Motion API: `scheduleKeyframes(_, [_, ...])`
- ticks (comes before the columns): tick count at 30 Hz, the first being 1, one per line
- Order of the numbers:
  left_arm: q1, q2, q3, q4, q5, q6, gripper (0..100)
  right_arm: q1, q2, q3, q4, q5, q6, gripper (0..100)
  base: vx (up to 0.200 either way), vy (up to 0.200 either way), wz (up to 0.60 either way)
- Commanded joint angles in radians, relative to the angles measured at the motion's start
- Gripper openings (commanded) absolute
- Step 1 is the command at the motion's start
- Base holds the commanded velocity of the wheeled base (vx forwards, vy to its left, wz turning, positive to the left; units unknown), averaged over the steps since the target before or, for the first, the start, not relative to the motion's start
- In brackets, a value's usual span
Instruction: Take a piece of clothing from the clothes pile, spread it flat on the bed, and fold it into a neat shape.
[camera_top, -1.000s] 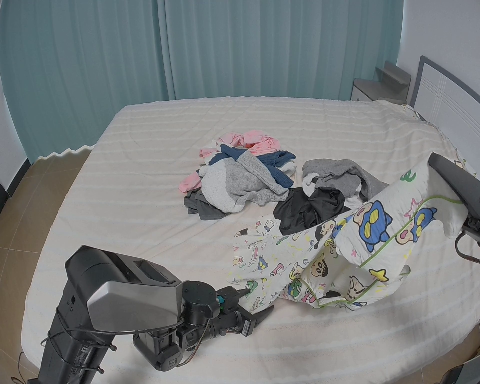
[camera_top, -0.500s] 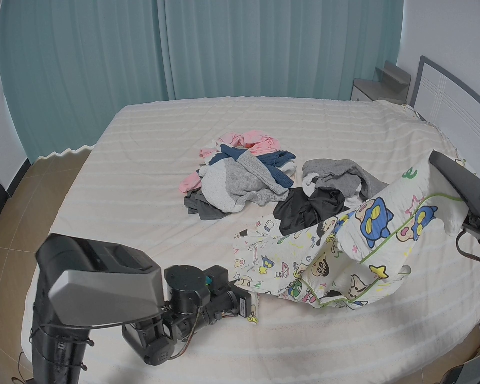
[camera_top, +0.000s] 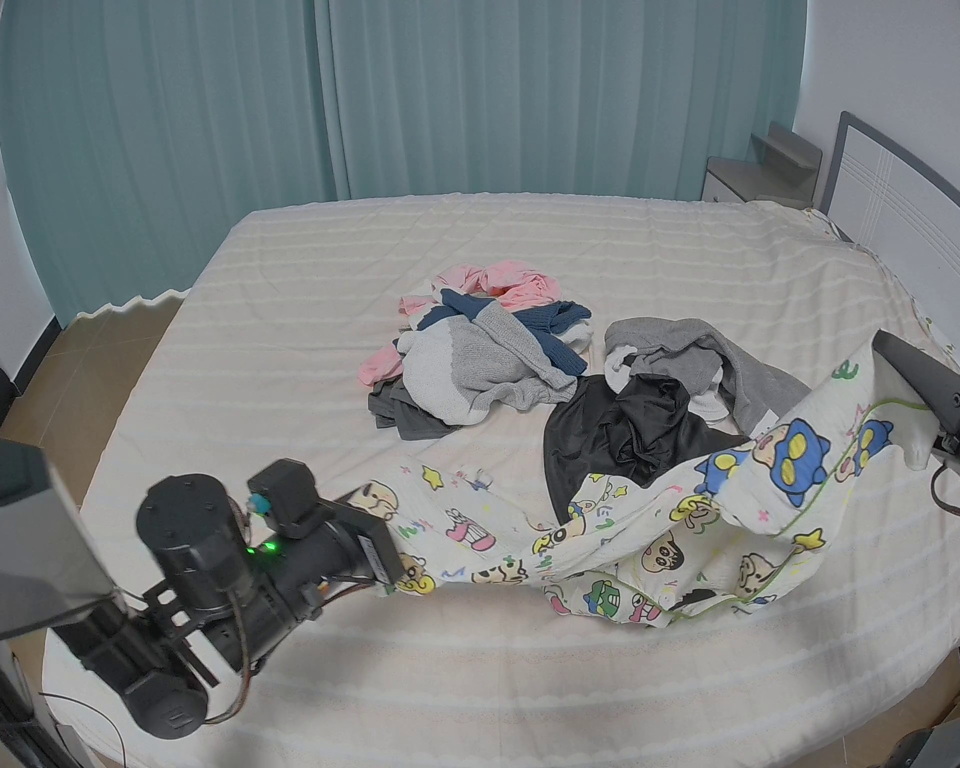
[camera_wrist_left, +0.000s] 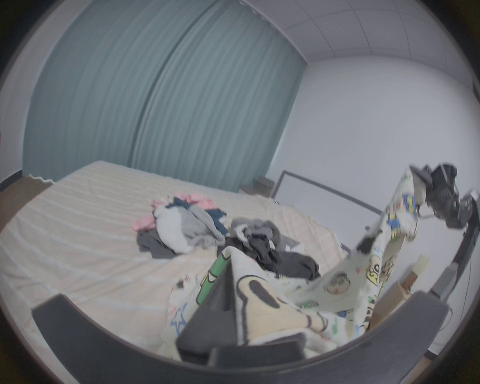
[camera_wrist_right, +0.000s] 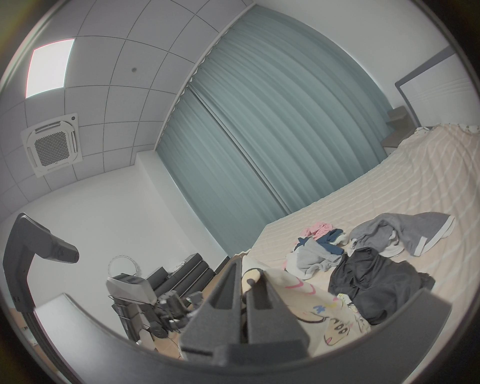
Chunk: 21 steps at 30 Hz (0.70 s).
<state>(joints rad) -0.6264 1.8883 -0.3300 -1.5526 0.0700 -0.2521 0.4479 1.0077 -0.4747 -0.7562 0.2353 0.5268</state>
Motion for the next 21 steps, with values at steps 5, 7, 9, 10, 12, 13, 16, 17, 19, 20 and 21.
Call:
scheduleKeyframes(5, [0.007, -0.442, 0.144, -0.018, 0.136, -0.022, 0, -0.189, -0.207, 0.099, 0.044, 0.164, 0.002, 0, 0.0, 0.0, 0.0])
scheduleKeyframes(7, [0.007, -0.471, 0.154, -0.018, 0.136, -0.021, 0, -0.19, -0.218, 0.108, 0.044, 0.165, 0.002, 0, 0.0, 0.0, 0.0])
scheduleKeyframes(9, [0.008, -0.522, 0.146, 0.0, 0.139, 0.014, 0, -0.186, -0.256, 0.116, 0.044, 0.17, -0.001, 0, 0.0, 0.0, 0.0])
scheduleKeyframes(10, [0.008, -0.537, 0.146, 0.006, 0.137, 0.047, 0, -0.181, -0.271, 0.114, 0.043, 0.176, -0.001, 0, 0.0, 0.0, 0.0])
scheduleKeyframes(12, [0.008, -0.561, 0.152, 0.008, 0.139, 0.114, 0, -0.181, -0.297, 0.108, 0.04, 0.202, 0.001, 0, 0.0, 0.0, 0.0])
scheduleKeyframes(13, [0.008, -0.572, 0.155, 0.006, 0.14, 0.142, 0, -0.182, -0.314, 0.105, 0.04, 0.216, -0.001, 0, 0.0, 0.0, 0.0])
scheduleKeyframes(16, [0.01, -0.592, 0.157, 0.006, 0.142, 0.191, 0, -0.186, -0.343, 0.105, 0.037, 0.243, -0.001, 0, 0.0, 0.0, 0.0])
scheduleKeyframes(17, [0.011, -0.614, 0.154, 0.006, 0.14, 0.234, 0, -0.189, -0.359, 0.102, 0.037, 0.262, -0.002, 0, 0.0, 0.0, 0.0])
scheduleKeyframes(19, [0.02, -0.635, 0.144, 0.006, 0.14, 0.257, 0, -0.192, -0.362, 0.096, 0.035, 0.262, -0.004, 0, 0.0, 0.0, 0.0])
scheduleKeyframes(20, [0.027, -0.641, 0.137, 0.006, 0.14, 0.261, 0, -0.192, -0.362, 0.093, 0.035, 0.26, -0.004, 0, 0.0, 0.0, 0.0])
scheduleKeyframes(21, [0.031, -0.646, 0.124, 0.005, 0.14, 0.263, 0, -0.192, -0.363, 0.091, 0.034, 0.259, -0.004, 0, 0.0, 0.0, 0.0])
